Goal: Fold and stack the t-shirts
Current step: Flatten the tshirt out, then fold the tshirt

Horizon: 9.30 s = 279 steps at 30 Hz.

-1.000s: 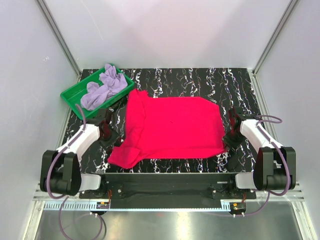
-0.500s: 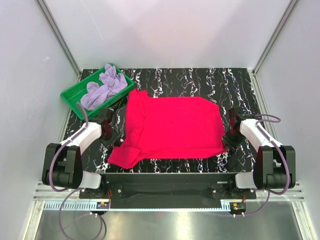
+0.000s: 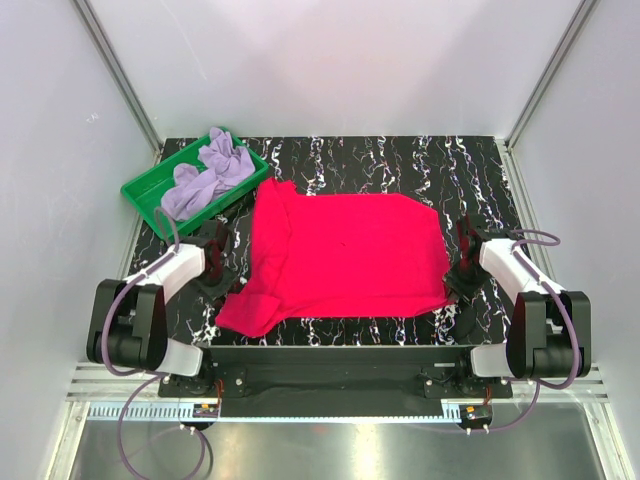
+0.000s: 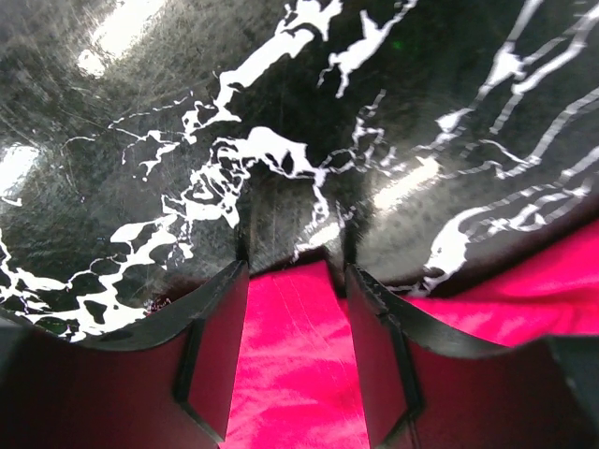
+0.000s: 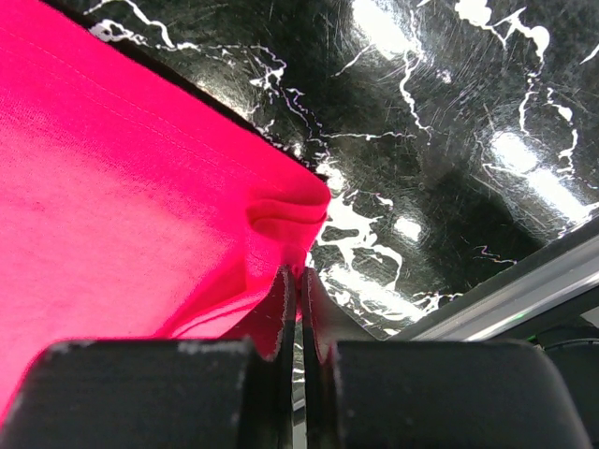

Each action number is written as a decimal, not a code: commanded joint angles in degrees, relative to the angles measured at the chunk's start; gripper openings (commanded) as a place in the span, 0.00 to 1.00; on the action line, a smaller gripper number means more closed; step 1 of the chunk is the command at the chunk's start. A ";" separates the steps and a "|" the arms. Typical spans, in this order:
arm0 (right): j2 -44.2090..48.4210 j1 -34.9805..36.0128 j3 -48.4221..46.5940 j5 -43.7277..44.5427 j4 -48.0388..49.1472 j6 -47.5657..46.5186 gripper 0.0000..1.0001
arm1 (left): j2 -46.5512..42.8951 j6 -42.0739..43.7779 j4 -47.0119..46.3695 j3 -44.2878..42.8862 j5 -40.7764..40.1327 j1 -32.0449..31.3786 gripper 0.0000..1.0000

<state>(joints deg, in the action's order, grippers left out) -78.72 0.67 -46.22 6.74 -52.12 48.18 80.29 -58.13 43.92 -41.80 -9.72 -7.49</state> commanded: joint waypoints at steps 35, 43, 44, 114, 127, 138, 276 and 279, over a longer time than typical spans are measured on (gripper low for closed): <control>2.60 -0.32 0.51 -0.77 0.35 -0.46 0.00 | -1.19 -3.13 0.11 -0.56 -0.91 -2.18 0.62; 2.43 -0.32 0.25 -0.15 -0.09 -1.34 0.00 | 1.53 -4.71 -2.87 1.19 0.31 -2.18 0.53; 2.43 -0.32 0.25 -0.06 -0.18 -1.34 0.00 | 1.62 -4.89 -3.05 1.46 0.75 -2.18 0.51; 7.00 -0.32 -88.08 11.45 -13.89 -16.46 0.00 | -22.55 39.41 -24.22 -72.01 -3.74 -2.36 0.00; 10.07 -0.32 -86.58 10.75 -12.66 -16.72 0.00 | -15.86 45.03 -29.24 -86.78 -2.15 -2.45 0.00; 18.58 -0.32 -87.29 10.04 -13.10 -14.00 0.00 | -25.61 39.76 -27.49 -86.18 -3.30 -2.45 0.00; -38.86 -23.25 -56.87 -2.00 12.66 -30.78 0.53 | 30.53 37.73 -29.95 -48.70 25.61 -8.43 0.47; -42.03 -23.25 -60.74 -1.47 10.55 -30.34 0.46 | 34.40 38.70 -30.04 -51.96 27.46 -7.37 0.42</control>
<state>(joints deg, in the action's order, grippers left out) -117.45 -22.39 -103.46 6.33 -41.10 19.03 112.07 -22.44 14.17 -89.78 12.53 -15.79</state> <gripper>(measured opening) 0.484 0.435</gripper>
